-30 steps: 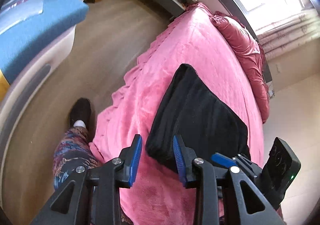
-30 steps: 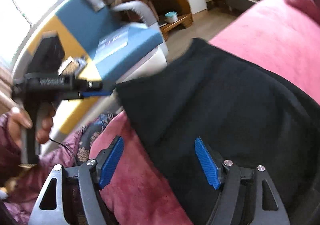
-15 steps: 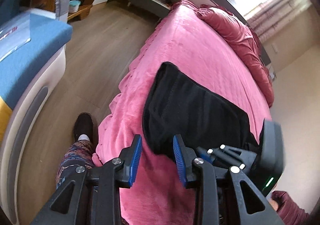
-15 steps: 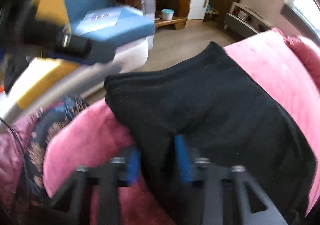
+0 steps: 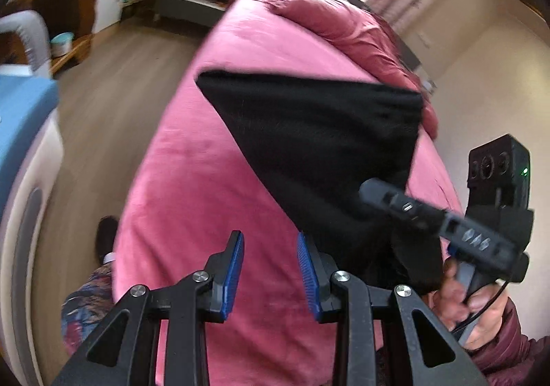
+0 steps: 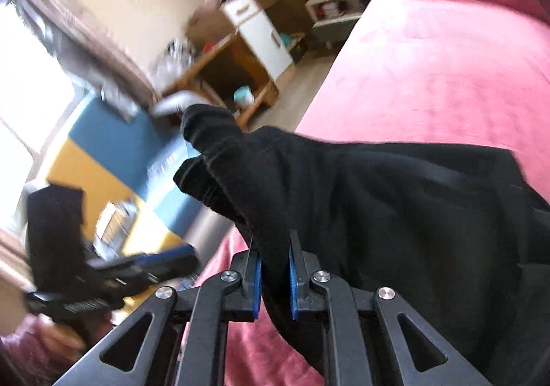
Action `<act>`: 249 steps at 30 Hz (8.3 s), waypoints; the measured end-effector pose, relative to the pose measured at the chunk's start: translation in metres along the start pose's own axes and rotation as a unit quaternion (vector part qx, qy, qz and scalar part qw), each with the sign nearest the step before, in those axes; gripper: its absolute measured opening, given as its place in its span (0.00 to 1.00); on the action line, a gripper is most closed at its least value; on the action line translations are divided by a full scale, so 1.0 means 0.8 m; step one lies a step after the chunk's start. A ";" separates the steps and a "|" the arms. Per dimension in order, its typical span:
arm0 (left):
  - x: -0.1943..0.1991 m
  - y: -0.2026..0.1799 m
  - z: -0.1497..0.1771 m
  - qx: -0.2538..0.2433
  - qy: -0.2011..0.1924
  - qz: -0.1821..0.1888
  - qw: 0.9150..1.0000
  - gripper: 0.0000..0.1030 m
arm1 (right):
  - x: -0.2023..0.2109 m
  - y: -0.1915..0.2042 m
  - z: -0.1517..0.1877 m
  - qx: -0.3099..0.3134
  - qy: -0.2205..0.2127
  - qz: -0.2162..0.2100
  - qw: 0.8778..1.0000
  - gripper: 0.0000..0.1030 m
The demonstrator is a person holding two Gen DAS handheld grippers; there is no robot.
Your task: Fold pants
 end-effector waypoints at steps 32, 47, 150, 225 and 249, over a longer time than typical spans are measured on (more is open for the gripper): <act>-0.162 -0.291 0.097 -0.227 0.139 0.113 0.957 0.35 | 0.293 -0.194 0.242 -0.336 -0.087 0.139 0.928 0.11; -0.198 -0.306 0.102 -0.219 0.155 0.093 0.959 0.36 | 0.294 -0.200 0.272 -0.362 -0.078 0.137 0.919 0.12; -0.219 -0.226 0.021 -0.126 0.114 0.041 0.985 0.52 | 0.297 -0.303 0.135 -0.203 -0.055 0.266 0.941 0.24; -0.165 -0.245 0.144 -0.269 0.024 -0.023 0.963 0.40 | 0.270 -0.171 0.258 -0.092 0.078 0.329 0.937 0.51; -0.209 -0.256 0.064 -0.114 0.140 0.178 0.967 0.44 | 0.295 -0.277 0.231 -0.174 0.000 0.123 0.977 0.44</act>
Point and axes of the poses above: each gripper's, at about its wrist camera, not at the fingertips, and x roughly against the way its jaws point, y to its left, z to its underside, the point moved 7 cm from there along -x, roughly the way its jaws point, and after that the axes turned 12 degrees about x, right-handed, at the moved point
